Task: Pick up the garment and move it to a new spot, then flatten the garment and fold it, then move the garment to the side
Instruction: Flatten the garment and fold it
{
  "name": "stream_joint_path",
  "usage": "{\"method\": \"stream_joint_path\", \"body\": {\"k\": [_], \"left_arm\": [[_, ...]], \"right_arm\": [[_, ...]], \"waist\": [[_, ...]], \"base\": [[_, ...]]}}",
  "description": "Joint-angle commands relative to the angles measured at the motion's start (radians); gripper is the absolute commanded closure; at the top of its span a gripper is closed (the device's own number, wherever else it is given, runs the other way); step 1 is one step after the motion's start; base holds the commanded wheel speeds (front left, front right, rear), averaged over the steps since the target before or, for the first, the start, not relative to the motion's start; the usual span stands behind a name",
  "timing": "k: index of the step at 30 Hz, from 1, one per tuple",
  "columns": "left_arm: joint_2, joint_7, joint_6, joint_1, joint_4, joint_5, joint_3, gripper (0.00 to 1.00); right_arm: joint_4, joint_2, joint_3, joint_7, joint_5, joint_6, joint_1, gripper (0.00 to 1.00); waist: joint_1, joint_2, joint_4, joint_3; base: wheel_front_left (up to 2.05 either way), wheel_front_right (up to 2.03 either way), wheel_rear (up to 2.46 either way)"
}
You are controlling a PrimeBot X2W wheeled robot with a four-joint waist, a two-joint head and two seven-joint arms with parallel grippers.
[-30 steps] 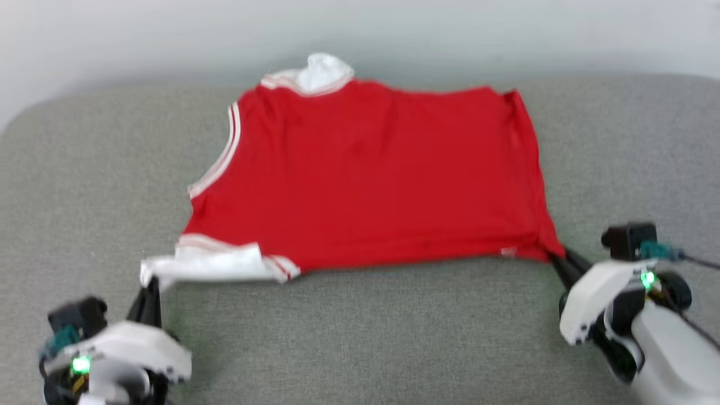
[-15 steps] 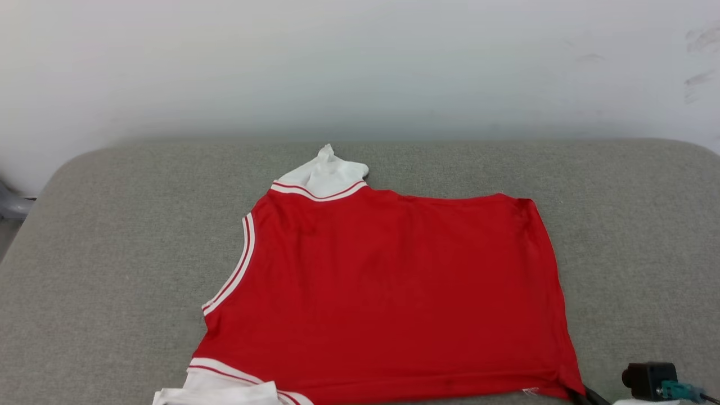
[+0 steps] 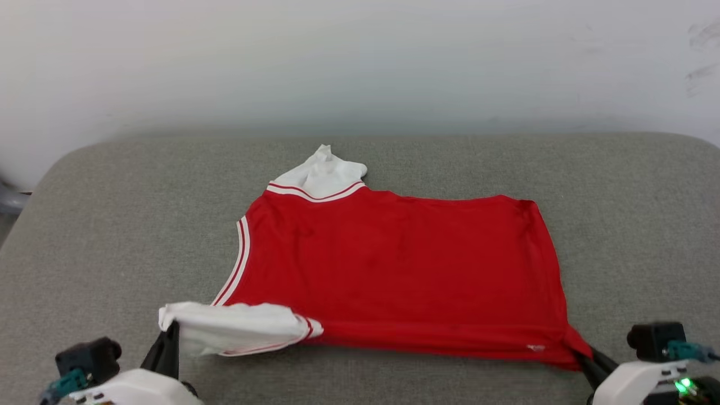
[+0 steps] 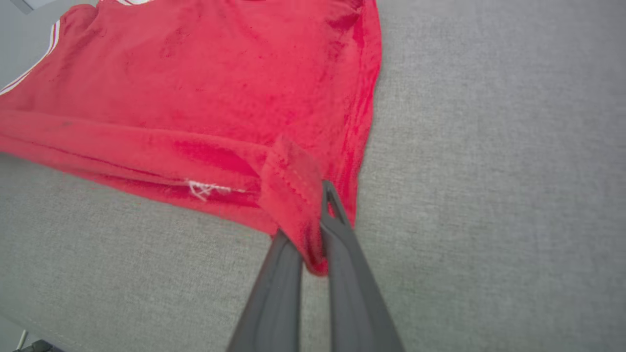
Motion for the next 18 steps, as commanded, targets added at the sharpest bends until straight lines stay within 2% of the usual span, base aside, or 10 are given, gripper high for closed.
{"method": "stream_joint_path", "body": {"k": [1, 10, 11, 12, 18], "left_arm": [[0.003, 0.005, -0.014, -0.048, 0.017, 0.006, -0.006, 1.0], [-0.001, -0.016, -0.066, -0.22, 0.124, 0.009, -0.017, 1.0], [-0.006, -0.014, -0.091, -0.276, 0.176, 0.006, -0.028, 1.0], [-0.005, -0.006, -0.097, -0.293, 0.194, 0.005, -0.034, 1.0], [-0.022, 0.016, -0.141, -0.363, 0.307, -0.008, -0.066, 1.0]], "right_arm": [[-0.013, -0.005, -0.003, 0.022, -0.015, -0.002, -0.048, 1.0], [0.035, -0.011, 0.063, 0.071, -0.042, -0.002, -0.24, 1.0], [0.078, -0.02, 0.098, 0.066, -0.039, -0.002, -0.306, 1.0], [0.091, -0.021, 0.107, 0.068, -0.034, -0.002, -0.328, 1.0], [0.191, -0.022, 0.153, 0.044, -0.02, -0.002, -0.403, 1.0]], "waist": [[0.0, 0.0, -0.015, 0.032], [0.0, 0.0, -0.041, 0.168], [0.0, 0.0, -0.041, 0.215], [0.0, 0.0, -0.042, 0.234], [0.0, 0.0, -0.044, 0.276]], "base": [[0.0, 0.0, 0.0], [0.0, 0.0, 0.0], [0.0, 0.0, 0.0], [0.0, 0.0, 0.0], [0.0, 0.0, 0.0]]}}
